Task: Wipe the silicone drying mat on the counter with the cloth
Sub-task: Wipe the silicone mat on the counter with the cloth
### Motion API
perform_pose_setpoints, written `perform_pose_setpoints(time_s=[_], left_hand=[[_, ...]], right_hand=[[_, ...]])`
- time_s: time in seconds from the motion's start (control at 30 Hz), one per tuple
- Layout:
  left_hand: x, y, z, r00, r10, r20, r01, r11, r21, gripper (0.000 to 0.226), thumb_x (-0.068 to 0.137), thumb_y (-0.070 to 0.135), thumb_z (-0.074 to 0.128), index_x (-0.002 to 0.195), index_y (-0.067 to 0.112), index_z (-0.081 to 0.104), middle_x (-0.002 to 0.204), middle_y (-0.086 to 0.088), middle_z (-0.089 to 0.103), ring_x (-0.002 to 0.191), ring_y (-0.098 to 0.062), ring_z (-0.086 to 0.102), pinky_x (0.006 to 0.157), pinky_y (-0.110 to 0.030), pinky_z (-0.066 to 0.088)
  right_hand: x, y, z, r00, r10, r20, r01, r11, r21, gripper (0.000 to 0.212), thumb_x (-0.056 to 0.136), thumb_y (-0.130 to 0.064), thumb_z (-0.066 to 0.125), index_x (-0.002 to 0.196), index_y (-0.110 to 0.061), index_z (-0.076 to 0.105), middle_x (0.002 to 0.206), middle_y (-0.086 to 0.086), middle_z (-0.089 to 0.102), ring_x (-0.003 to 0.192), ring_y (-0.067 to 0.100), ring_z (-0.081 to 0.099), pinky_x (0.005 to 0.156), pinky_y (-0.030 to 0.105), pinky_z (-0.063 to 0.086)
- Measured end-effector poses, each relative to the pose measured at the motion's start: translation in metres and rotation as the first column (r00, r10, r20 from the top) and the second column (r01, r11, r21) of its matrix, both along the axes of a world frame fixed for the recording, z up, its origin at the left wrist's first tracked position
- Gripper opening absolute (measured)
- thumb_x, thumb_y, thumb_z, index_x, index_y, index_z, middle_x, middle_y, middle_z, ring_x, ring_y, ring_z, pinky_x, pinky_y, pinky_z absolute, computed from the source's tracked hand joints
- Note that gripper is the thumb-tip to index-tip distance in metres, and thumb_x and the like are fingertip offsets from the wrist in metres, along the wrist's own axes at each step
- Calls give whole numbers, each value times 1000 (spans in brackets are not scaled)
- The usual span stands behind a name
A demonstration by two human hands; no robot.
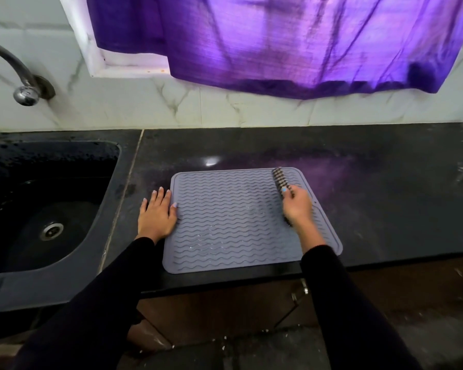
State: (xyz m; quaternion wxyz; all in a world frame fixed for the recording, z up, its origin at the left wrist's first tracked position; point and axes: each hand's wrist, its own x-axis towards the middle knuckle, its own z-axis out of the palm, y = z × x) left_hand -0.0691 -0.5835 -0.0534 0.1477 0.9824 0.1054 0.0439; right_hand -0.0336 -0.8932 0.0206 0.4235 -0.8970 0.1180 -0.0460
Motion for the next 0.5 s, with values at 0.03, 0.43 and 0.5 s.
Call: perform_pose_setpoints(time_s=[0.03, 0.43, 0.5], left_hand=[[0, 0, -1, 1000, -2, 1, 2, 1000, 0, 52, 99, 33, 27, 146, 11, 22, 156, -8, 15, 145, -23, 9, 117, -43, 4], [0, 0, -3, 1000, 2, 19, -2, 1000, 3, 69, 86, 43, 11, 146, 12, 22, 156, -9, 16, 144, -23, 10, 116, -43, 3], [-1, -1, -3, 1000, 3, 9, -3, 1000, 5, 69, 85, 43, 10, 146, 12, 22, 156, -9, 16, 144, -23, 10, 116, -43, 3]], right_hand=[[-10, 13, -4, 999, 43, -1, -43, 995, -86, 26, 97, -13, 42, 113, -2, 59, 97, 14, 63, 88, 25, 57, 64, 25, 40], [-34, 53, -43, 952, 277, -128, -284, 651, -704, 47, 96, -1, 30, 142, -4, 29, 152, 13, 29, 142, 25, 23, 117, 35, 13], [-30, 56, -30, 950, 254, -180, -304, 636, -709, 37, 94, 0, 34, 129, -1, 45, 137, 18, 47, 129, 30, 42, 107, 38, 32]])
